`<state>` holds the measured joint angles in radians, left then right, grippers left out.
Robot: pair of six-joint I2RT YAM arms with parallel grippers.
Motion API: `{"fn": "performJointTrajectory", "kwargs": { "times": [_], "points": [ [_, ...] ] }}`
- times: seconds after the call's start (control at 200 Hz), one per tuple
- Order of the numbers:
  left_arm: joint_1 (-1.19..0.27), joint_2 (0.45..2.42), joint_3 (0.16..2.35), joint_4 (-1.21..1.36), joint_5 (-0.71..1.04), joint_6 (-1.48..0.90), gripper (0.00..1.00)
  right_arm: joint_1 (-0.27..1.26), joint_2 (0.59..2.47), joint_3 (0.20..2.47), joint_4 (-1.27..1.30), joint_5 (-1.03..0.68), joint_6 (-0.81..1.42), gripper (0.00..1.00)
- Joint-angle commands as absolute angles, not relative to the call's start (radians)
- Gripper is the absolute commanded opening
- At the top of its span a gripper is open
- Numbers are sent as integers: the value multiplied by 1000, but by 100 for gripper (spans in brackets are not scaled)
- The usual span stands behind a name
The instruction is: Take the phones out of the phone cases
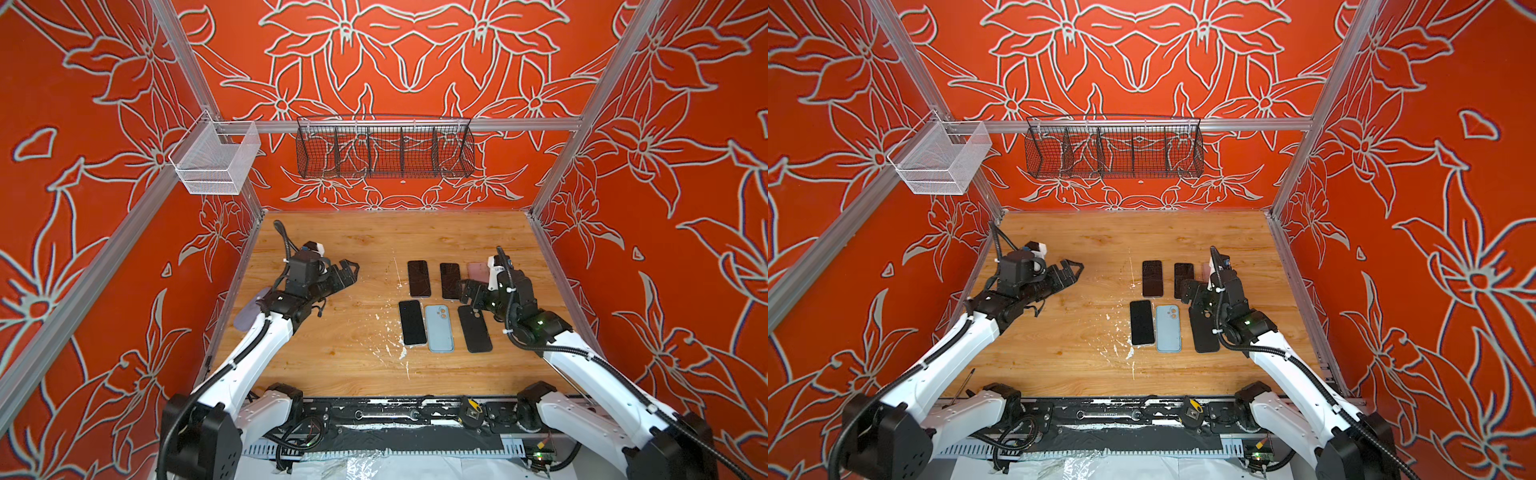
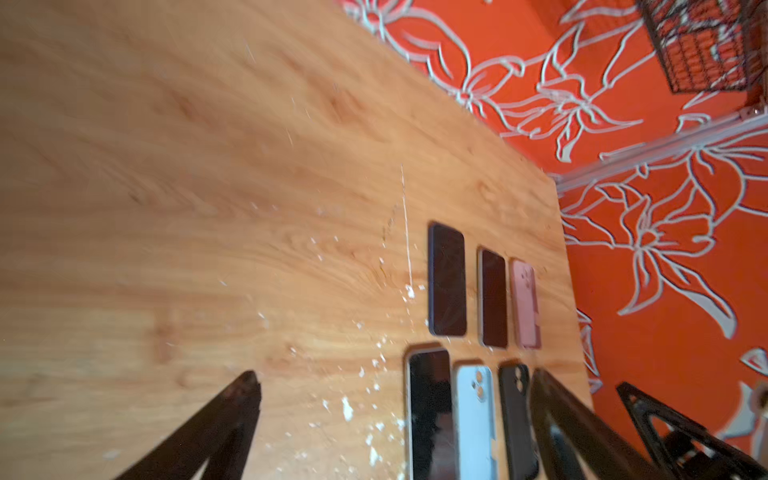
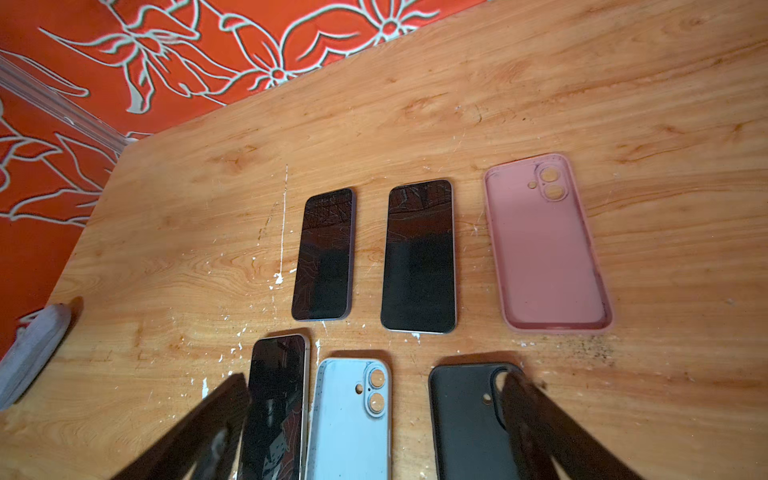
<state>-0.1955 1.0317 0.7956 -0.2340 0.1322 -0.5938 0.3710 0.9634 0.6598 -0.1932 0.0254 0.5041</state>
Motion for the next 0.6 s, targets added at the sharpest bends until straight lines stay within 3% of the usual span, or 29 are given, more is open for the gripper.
{"fn": "performJointTrajectory", "kwargs": {
  "times": [0.0, 0.1, 0.26, 0.48, 0.596],
  "points": [
    [-157, 930, 724, -260, -104, -439, 97, 322, 1035, 748, -199, -6, 417, 98],
    [-109, 876, 605, -101, -219, -390, 97, 268, 1126, 786, -202, -42, 418, 98],
    [-35, 882, 403, 257, -190, -161, 97, 210, 1234, 789, -125, -100, 367, 97],
    [28, 1016, 370, 385, -136, -86, 97, 200, 1294, 780, -82, 140, 109, 98],
    [56, 1115, 369, 447, -118, -103, 97, 200, 1274, 644, 140, 259, 17, 97]
  ]
}}
